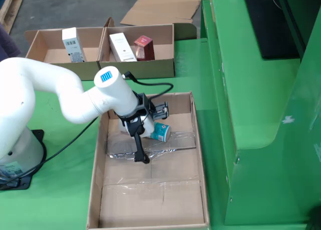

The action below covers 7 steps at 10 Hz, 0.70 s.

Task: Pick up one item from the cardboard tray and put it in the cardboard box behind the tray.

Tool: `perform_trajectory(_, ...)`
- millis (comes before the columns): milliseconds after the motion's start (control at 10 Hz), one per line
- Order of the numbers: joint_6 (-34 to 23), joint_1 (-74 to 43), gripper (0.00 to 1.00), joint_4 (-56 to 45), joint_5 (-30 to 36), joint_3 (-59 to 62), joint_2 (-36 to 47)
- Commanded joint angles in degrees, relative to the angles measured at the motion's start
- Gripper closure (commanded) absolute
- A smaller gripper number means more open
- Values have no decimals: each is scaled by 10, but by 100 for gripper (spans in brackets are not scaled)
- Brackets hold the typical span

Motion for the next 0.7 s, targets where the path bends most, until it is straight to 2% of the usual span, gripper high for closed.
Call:
perform_trajectory(0, -2, -6, 0, 24, 2, 0, 4)
perform_trajectory(600, -5, -8, 0, 31, 2, -11, 3)
